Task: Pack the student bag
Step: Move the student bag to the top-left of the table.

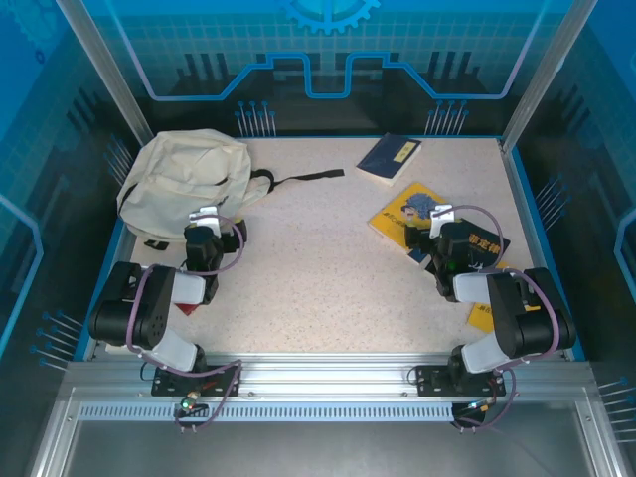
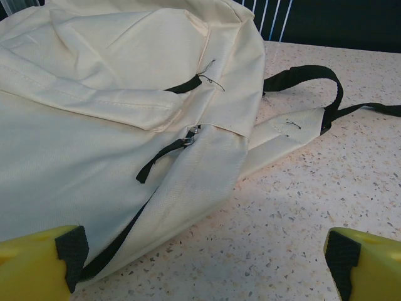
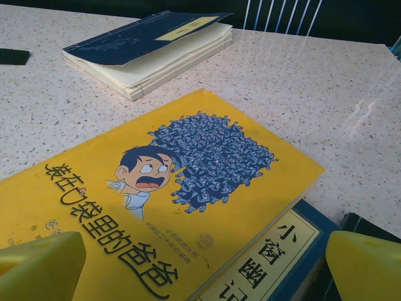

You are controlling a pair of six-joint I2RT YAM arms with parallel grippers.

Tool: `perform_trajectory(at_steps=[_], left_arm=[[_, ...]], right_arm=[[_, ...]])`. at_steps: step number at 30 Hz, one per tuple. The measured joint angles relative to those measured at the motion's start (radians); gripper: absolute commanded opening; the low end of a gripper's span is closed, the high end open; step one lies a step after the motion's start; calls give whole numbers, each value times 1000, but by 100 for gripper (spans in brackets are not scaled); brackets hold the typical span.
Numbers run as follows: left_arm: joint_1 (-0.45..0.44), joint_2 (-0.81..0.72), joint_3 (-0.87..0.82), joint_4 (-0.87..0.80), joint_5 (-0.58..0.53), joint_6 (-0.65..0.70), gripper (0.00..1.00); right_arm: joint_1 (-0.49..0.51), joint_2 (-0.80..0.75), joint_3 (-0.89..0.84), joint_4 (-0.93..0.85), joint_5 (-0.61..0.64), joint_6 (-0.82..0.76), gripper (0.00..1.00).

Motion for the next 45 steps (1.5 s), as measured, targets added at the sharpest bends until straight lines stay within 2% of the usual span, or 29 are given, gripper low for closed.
perform_trajectory(at_steps=[22,25,29,33,37,41,45], left_arm=[[0,0,0,2,-1,0,99],[0,-34,-13,-9,-27,-4,99],[0,-189,-23,-83,-96,-14,99],[0,-381,-3,-240,-117,-68,99],[0,-495,134,-536,-111,-177,99],[0,-493,351,-807,-73,-260,99],[0,-404,519,-986,-20,-304,99]], right_arm=[[-3,-2,2,-9,-1,2,100],[-7,-43,24,-95,3,5,100],[-8,-207,73,-251,20,13,100],[-1,-356,177,-444,43,53,100],[23,-450,270,-620,25,109,100],[43,-442,415,-855,-28,213,100],[49,-338,577,-1037,-85,323,100]])
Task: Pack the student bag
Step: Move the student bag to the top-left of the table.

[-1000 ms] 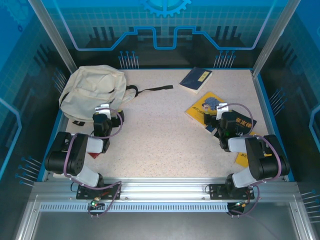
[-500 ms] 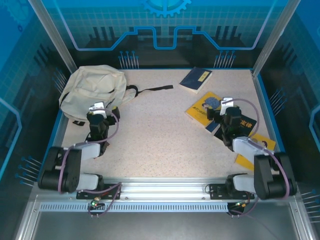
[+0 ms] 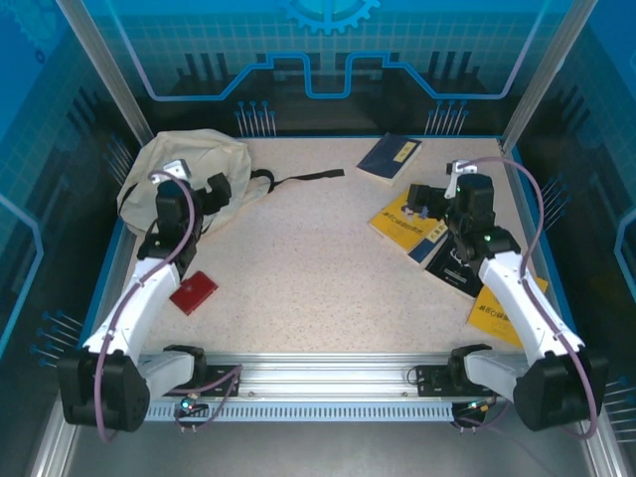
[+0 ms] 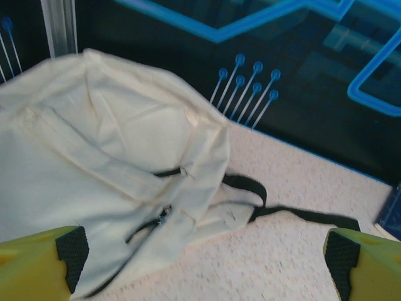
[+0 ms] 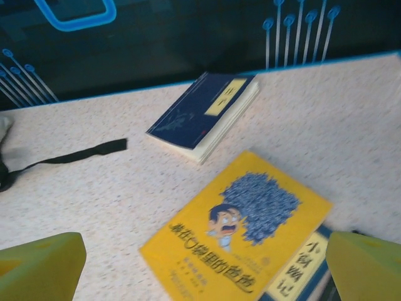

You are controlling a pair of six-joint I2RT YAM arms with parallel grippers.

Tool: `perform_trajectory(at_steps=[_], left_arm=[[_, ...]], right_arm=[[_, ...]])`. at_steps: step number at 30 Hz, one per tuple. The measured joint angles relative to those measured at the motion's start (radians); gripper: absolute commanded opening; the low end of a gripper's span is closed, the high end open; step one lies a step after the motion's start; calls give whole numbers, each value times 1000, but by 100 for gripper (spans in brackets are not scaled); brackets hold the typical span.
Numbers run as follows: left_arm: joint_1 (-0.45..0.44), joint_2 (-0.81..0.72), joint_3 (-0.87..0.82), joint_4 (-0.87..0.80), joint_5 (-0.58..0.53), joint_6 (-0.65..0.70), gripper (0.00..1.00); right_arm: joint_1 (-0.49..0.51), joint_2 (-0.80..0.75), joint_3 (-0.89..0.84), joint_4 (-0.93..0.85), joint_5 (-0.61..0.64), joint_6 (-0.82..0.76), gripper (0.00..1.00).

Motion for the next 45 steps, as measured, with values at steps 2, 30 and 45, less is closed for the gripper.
perform_trajectory(at_steps=[2,30,45], left_arm=[[0,86,87,-95,14,-38,99],[71,1006,771,-616,169,-117,92],[-193,957,676,-549,299,-86,88]], right_arm=[[8,70,55,-66,-38,45,100],[324,436,193,-223,-199,227,98],[332,443,197,-259,-153,251,99]])
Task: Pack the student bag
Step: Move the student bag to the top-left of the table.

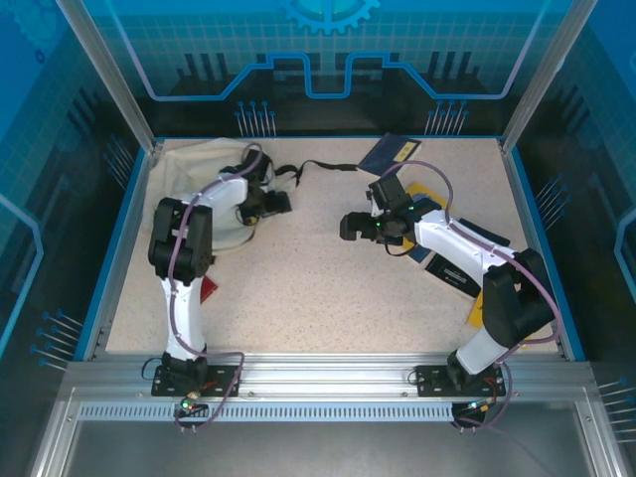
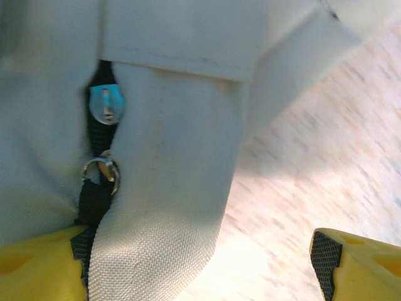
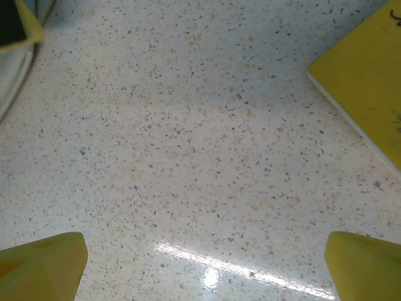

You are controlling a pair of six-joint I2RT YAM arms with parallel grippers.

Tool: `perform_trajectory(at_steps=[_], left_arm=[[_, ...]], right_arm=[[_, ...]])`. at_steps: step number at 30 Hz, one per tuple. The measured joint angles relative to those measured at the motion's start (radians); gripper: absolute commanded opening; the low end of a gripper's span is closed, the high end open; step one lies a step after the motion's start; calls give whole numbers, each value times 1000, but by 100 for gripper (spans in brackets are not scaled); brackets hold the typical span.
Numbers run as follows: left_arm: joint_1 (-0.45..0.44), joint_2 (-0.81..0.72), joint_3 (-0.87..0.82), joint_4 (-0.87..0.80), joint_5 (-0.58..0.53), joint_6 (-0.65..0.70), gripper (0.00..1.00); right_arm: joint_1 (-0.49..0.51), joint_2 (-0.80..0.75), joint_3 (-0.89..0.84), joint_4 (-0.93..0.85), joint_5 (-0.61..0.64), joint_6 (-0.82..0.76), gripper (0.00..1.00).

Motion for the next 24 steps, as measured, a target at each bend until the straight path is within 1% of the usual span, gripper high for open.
perform_trajectory(at_steps=[5,8,11,14,18,21,24], left_arm=[[-156,-61,-92,40,72,-64,88],[-229,-91,-141,74,118,-113,88],[-290,-114,-173,101,164,-159,88],[-331,-125,-178,106,203,-193,88],[-332,-178,-177,91,214,-198,87],[-302,-245,-170,72,192,-192,85],[-246,-306,-171,66,165,-189,82]], right_arm=[[-8,-8,-6,-5,32,10,99],[-27,-42,-40,-3,50,18,99],[-55,-82,-86,2,64,32,99],[-90,-114,-130,5,63,41,98],[-122,-121,-143,9,39,39,94],[-119,-115,-138,18,-13,32,86],[-78,-64,-100,28,-61,34,75]])
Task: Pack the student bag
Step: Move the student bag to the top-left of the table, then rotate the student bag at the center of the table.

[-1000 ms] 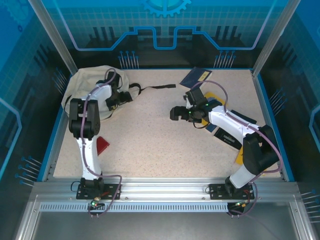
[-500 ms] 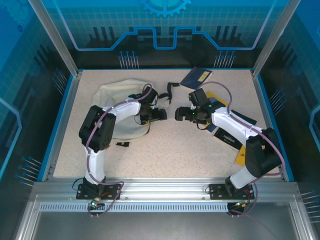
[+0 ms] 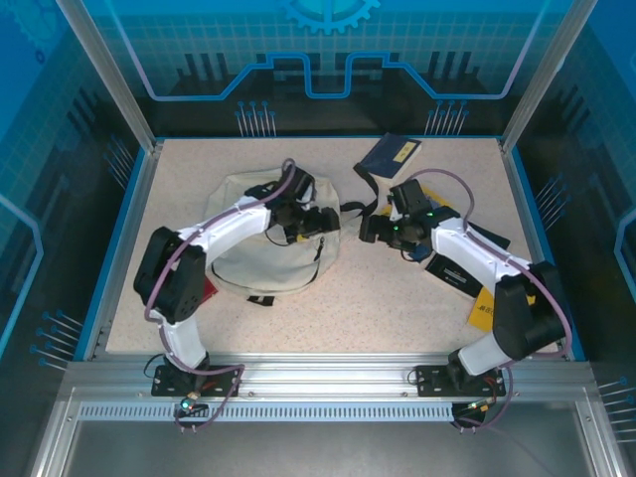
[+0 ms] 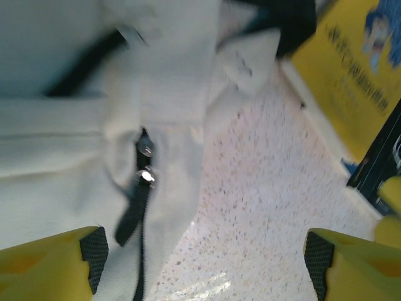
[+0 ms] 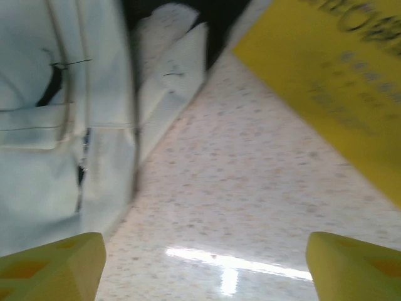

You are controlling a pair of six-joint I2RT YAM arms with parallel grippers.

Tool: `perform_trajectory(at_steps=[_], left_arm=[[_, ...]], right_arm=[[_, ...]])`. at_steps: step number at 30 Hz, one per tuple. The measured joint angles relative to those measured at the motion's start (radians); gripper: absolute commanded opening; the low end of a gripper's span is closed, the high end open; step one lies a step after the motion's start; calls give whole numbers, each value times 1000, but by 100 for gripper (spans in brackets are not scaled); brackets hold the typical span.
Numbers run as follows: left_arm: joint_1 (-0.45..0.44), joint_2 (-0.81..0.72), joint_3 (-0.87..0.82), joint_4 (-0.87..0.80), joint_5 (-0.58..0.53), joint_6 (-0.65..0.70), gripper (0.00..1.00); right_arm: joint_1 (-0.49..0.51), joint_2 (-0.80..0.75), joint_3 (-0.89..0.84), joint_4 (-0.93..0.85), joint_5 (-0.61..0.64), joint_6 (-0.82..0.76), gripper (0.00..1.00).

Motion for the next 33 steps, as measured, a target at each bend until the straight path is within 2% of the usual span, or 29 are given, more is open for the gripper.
perform_trajectory(at_steps=[6,12,18,23,29,33], left_arm=[[143,-118,-105,-4,-47,2,81],[187,-198,-213,-24,-64,2,77],[191,-230,-241,-26,-64,2,74],[191,-231,-249,-25,-59,2,73],[191,-229,-249,-11,-26,19,70],[191,-196,-236,-8,3,38,66]], right_arm=[[153,185,108,29,-43,62,65],[164,318,126,58,-89,155,53],[166,386,151,69,-138,192,27],[165,397,171,80,-149,195,2],[156,397,171,66,-114,146,0],[106,384,171,31,-63,74,0]])
